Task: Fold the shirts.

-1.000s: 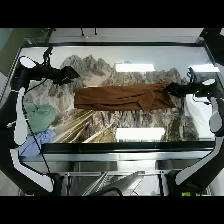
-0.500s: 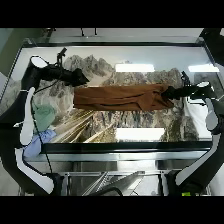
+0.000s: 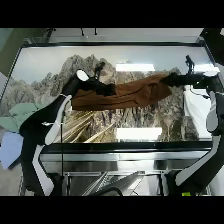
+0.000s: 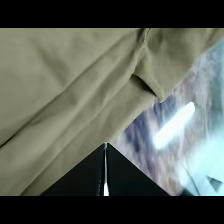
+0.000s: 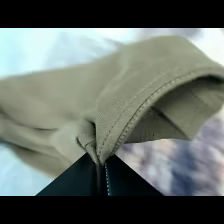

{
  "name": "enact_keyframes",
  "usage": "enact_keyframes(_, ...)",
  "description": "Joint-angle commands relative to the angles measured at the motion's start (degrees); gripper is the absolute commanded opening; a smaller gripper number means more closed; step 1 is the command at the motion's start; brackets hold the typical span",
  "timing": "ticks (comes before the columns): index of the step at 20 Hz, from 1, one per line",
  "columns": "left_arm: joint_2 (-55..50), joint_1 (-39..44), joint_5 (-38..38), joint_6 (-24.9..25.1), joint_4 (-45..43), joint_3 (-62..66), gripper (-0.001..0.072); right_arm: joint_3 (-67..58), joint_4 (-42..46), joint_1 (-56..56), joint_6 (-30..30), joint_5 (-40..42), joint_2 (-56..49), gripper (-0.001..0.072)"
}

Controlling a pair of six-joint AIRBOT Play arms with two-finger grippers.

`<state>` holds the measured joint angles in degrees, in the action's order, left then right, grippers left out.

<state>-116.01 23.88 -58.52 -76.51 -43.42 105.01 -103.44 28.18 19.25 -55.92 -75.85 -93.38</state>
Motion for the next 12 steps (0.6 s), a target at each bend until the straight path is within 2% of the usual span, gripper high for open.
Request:
enact_keyframes(1, -6.32, 6.67, 6.21, -1.4, -0.04, 5.64, 0.0014, -3.19, -1.88, -1.81, -3.96, -3.15, 4.44, 0.0019)
enact_keyframes(5, -13.49, 9.6, 6.34, -5.68, 0.0, 15.82, 0.0014, -3.19, -4.68, -6.54, -7.32, -3.32, 9.57, 0.002)
enact_keyframes(9, -13.46, 8.59, 8.09, -6.1, 0.63, 12.57, 0.0014, -3.19, -4.66, -13.38, -10.34, -2.51, 11.5, 0.002)
enact_keyframes(12, -13.18, 6.12, 2.97, -4.59, 6.71, 12.83, 0.0014, -3.19, -2.16, -17.75, -11.06, 0.87, 11.45, 0.002)
